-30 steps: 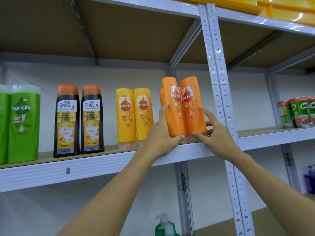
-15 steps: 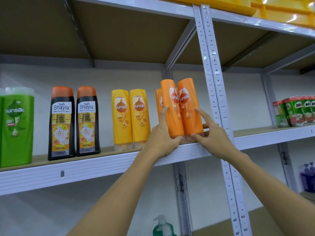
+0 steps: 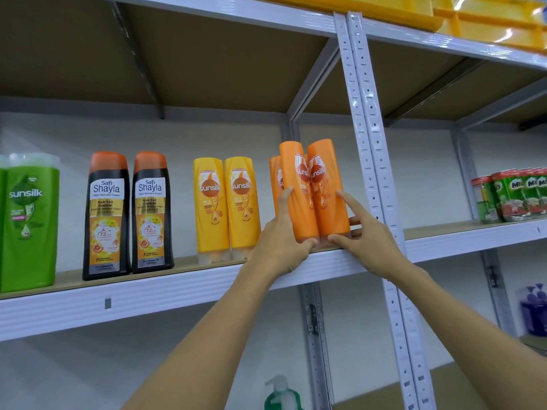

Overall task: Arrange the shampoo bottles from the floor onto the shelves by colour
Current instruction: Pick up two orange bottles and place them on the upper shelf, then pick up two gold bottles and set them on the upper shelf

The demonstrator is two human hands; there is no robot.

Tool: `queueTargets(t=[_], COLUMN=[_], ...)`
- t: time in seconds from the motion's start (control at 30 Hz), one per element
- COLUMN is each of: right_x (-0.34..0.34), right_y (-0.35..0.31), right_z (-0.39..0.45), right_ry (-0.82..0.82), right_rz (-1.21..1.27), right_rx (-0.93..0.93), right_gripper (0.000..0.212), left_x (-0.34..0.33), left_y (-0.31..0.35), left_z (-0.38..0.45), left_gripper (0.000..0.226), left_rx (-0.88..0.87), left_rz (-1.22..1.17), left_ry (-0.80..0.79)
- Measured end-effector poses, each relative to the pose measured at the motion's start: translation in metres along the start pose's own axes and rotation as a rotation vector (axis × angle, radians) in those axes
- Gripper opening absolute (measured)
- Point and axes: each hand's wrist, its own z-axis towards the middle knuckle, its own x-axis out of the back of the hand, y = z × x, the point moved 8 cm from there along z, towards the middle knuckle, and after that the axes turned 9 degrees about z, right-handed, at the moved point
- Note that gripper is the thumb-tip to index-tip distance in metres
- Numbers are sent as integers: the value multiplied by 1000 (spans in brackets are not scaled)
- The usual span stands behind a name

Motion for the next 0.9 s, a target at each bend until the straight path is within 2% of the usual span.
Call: queueTargets(t=[0.23,0.37,0.53,0.7,0.8,0.9], right_x=[-2,-3,-3,-25,-40,-62], right_y=[2,2,-10,-11,-9,1], right_z=[-1,-20,-62,-116,-156,-202], right_ry=[4,83,193,149,106,51], right_rz=[3,-27,70,64,62,90], right_rx=[-21,-7,3,2,-10,-44], right_gripper=[85,74,61,54,52,50], left_x=[2,6,11,-1,-9,-21], left_y=[-1,3,4,-9,-26,-48], left_z=[-4,-18,-56,-117,-158,-211], left_gripper=[100,79,45,55,55,52], left_rx=[14,-20,-151,-325,-311,-141], left_rz=[48,187,306,413,297,70], left_ry=[23,42,66,121,72,-16])
